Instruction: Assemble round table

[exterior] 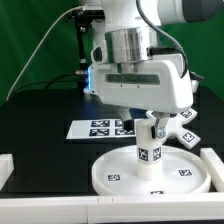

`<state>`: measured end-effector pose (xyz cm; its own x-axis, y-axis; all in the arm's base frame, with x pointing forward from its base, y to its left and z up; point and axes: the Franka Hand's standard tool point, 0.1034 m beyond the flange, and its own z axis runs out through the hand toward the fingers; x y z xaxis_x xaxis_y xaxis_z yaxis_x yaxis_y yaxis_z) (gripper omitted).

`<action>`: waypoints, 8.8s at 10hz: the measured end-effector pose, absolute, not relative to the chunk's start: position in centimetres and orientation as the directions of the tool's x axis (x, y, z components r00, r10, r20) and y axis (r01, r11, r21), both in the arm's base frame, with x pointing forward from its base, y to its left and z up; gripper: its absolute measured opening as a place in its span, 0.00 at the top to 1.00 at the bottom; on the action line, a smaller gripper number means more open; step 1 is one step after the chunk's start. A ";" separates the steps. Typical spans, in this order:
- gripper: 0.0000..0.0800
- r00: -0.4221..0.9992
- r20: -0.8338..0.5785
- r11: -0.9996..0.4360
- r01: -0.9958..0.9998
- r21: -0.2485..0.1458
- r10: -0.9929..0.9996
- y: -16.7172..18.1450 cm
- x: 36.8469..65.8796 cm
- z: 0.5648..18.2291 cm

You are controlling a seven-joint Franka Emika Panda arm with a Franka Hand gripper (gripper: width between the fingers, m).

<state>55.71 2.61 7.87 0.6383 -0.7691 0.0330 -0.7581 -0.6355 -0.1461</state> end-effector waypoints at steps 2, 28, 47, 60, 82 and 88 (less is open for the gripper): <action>0.19 0.767 0.063 -0.767 -0.629 -0.127 -0.639 2.6 55.7 7.9; 0.51 0.459 0.090 -0.468 -0.872 -0.142 -0.884 4.1 57.6 9.6; 0.49 0.864 0.135 -0.874 -0.486 -0.029 -0.485 3.5 56.2 7.5; 0.49 -0.324 -0.112 0.338 -0.930 -0.145 -0.939 4.1 55.9 7.2; 0.19 0.956 0.114 -0.963 0.267 0.033 0.269 3.3 56.1 7.4; 0.19 0.930 0.099 -0.935 0.350 0.058 0.354 3.6 56.8 8.0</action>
Offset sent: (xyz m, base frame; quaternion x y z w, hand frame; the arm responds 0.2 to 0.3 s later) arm -0.0018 0.0263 0.0062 0.0261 -0.0448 -0.4881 0.8712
